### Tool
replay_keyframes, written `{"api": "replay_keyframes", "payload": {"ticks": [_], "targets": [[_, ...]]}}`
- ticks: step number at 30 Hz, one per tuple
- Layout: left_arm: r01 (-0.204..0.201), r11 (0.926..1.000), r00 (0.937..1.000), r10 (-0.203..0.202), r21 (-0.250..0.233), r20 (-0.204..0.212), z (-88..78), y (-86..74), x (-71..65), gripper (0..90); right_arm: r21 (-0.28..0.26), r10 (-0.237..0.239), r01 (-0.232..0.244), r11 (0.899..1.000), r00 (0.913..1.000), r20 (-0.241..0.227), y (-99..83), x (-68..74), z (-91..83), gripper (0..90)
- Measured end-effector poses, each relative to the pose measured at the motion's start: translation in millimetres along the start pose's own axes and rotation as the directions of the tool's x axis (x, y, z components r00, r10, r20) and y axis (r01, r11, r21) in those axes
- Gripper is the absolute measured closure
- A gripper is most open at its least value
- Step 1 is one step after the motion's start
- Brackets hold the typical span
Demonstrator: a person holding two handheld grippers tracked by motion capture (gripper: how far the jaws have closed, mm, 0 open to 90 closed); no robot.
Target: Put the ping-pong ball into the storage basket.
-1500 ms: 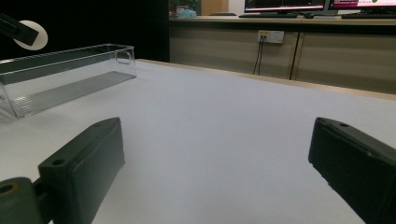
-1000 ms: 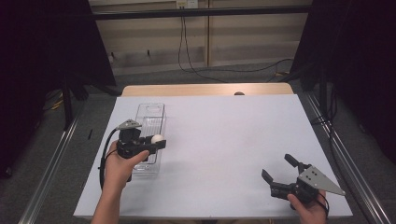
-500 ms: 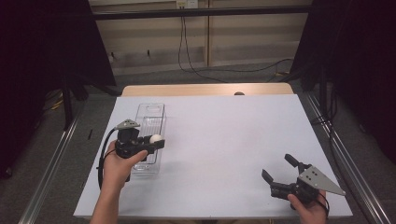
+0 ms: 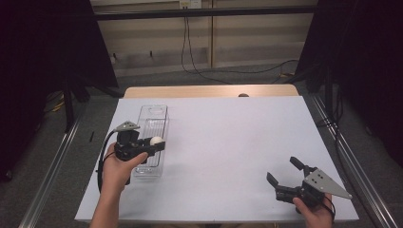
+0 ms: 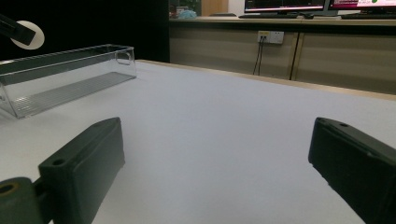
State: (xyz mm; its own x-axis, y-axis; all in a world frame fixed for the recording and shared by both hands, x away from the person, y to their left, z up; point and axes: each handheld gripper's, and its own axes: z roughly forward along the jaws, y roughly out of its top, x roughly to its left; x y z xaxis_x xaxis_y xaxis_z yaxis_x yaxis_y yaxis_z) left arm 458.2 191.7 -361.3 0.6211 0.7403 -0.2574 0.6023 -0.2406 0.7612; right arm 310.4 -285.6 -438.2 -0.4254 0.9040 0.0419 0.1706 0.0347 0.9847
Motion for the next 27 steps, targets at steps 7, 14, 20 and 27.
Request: {"api": "replay_keyframes", "payload": {"ticks": [7,14,20,27], "targets": [[0.005,1.0000,0.9999,-0.006,-0.007,-0.009,-0.4,-0.6,0.7,51.2,-0.002,-0.004,0.004,1.000,1.0000,0.003,0.0,0.2,0.3,3.1],[0.016,0.9998,0.9998,-0.016,-0.007,-0.012,-1.5,-1.5,3.9,51.2,0.000,0.000,0.000,1.000,1.0000,0.000,0.1,0.0,-0.1,3.1],[0.015,0.9998,0.9997,-0.016,-0.010,-0.017,-2.1,-1.8,6.0,51.2,-0.002,-0.004,0.004,1.000,1.0000,0.003,0.1,0.2,0.3,3.1],[0.012,0.9999,0.9996,-0.012,-0.001,-0.027,-1.9,-2.8,8.1,51.2,0.001,0.003,-0.003,1.000,1.0000,0.002,0.1,0.2,0.2,3.1]]}}
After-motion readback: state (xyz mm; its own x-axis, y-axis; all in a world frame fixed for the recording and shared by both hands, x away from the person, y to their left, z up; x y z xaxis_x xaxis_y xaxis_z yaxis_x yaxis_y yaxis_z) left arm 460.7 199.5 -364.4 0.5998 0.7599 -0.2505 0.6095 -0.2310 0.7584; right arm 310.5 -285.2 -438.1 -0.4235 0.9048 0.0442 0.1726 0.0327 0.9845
